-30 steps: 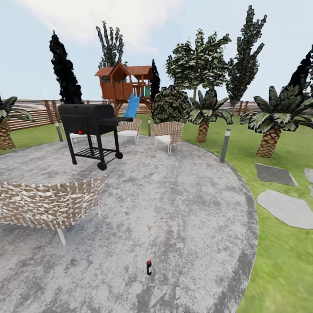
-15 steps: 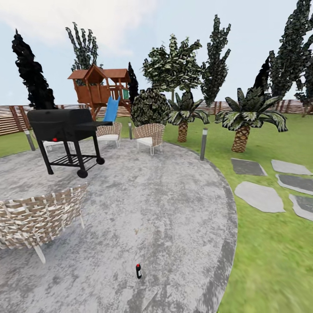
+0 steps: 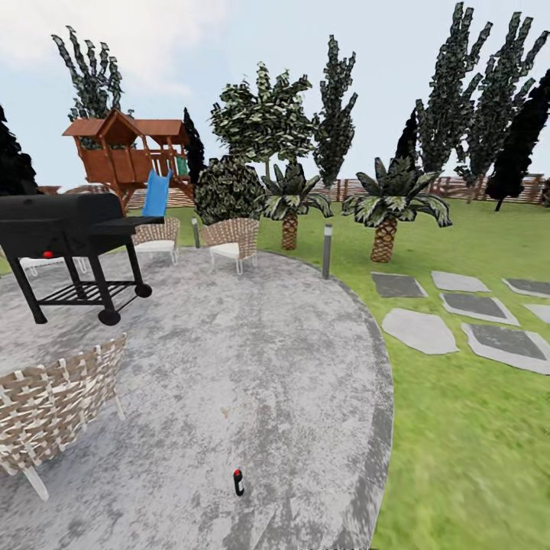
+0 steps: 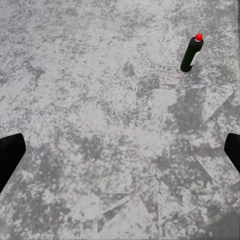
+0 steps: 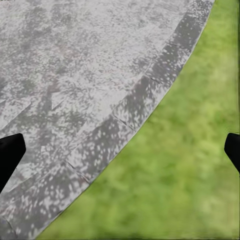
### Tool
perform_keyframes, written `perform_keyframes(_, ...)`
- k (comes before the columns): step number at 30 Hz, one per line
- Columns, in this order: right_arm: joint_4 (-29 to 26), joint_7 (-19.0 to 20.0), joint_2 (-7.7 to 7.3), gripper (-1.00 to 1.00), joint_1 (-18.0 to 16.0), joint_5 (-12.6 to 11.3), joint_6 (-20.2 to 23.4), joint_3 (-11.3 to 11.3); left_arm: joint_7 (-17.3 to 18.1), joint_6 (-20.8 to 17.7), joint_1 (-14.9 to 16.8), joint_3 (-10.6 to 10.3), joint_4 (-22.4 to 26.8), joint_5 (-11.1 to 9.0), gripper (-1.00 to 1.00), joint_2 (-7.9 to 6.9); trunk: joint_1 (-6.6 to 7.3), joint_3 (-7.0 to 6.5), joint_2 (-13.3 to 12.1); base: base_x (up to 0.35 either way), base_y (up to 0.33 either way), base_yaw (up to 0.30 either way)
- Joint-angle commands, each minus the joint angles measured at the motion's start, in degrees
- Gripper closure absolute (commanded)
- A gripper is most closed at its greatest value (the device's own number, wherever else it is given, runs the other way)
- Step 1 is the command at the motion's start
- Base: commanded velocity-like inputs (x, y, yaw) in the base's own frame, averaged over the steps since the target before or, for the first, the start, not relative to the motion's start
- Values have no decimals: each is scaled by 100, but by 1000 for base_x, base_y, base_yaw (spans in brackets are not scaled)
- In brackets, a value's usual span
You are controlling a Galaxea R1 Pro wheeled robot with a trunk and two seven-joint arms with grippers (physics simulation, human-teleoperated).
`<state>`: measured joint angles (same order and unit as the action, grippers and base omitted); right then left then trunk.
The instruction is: In the garden, pick up the pesticide atomizer on the floor and spray pesticide onto both trees until each tree trunk is fully covered.
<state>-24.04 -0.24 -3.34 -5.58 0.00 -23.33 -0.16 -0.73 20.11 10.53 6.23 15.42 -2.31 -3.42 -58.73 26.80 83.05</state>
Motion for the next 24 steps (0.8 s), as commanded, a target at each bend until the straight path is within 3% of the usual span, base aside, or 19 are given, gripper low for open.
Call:
perform_keyframes(1, 5, -2, 0, -100, -5, 0, -18, -1, -6, 18, 2, -7, -4, -24, -100, -1, 0, 6, 3, 0, 304, -300)
perform_keyframes(14, 5, -2, 0, -100, -5, 0, -22, -1, -6, 19, 2, -7, -4, -24, -100, -1, 0, 6, 3, 0, 286, -300)
perform_keyframes(24, 5, -2, 0, -100, -5, 0, -23, -1, -6, 18, 2, -7, -4, -24, -100, -1, 0, 6, 3, 0, 92, -300)
